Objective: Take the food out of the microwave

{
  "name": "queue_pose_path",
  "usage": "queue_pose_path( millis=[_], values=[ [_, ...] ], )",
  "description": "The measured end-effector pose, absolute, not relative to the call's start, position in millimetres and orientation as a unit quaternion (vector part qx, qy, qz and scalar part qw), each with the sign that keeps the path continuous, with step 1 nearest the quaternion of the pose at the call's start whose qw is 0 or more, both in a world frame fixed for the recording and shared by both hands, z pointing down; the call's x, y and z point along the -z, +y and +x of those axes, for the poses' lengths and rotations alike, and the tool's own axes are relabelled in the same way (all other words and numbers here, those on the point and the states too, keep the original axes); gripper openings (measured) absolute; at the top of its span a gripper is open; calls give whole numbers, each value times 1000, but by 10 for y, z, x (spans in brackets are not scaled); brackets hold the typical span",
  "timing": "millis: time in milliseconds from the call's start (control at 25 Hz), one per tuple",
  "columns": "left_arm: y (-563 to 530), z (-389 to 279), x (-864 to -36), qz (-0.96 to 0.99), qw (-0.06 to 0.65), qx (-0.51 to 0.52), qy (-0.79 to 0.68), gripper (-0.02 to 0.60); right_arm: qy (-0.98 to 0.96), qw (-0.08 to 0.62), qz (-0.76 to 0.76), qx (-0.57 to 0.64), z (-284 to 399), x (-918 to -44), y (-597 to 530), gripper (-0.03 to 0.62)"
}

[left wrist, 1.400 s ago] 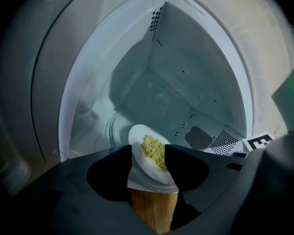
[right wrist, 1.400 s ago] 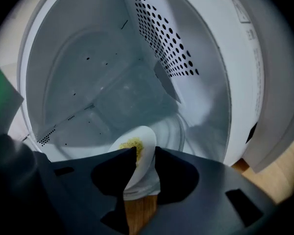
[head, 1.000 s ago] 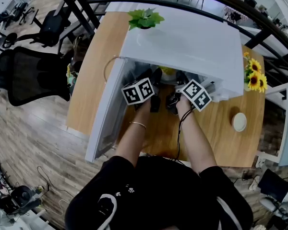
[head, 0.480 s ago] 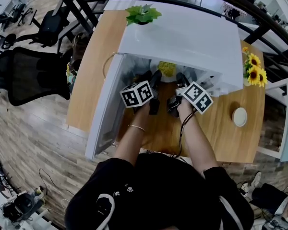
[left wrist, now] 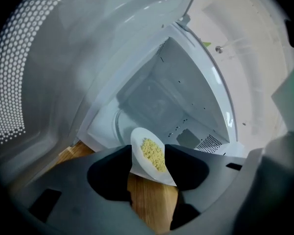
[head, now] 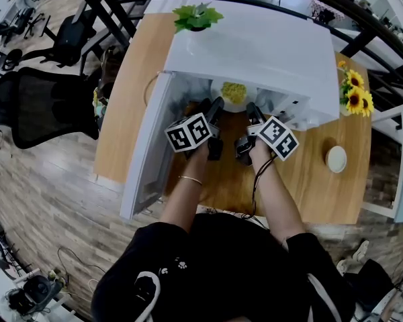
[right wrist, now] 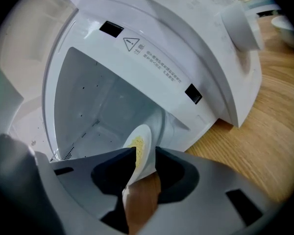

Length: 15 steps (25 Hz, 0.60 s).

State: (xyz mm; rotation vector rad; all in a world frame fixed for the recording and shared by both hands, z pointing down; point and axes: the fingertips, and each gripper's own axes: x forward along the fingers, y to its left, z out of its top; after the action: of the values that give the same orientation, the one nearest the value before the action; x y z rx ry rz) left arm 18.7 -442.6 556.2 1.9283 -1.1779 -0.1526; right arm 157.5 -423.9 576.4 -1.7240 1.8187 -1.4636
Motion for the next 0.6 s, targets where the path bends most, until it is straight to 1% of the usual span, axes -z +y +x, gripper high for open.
queue_pose_path(
  millis=[240,480,520,560,600],
  values=[
    [-4367,256,-5674,757,461,63,-459,187,612,143,-566,534,1483,-5862,-4241,124],
    [-4330,370,-5784,744,499,81,-438,184,596,171,-555,555,1448,-5926,-4240,78],
    [-4328,377,-5799,740,504,84,-437,176,595,174,-552,557,1447,-5930,-4241,77],
    [-4324,382,-5815,737,509,86,-437,151,594,177,-551,559,1447,-5930,-4240,75],
    [-4319,384,-5831,733,513,88,-437,102,594,179,-549,560,1446,-5929,-4238,72]
  ],
)
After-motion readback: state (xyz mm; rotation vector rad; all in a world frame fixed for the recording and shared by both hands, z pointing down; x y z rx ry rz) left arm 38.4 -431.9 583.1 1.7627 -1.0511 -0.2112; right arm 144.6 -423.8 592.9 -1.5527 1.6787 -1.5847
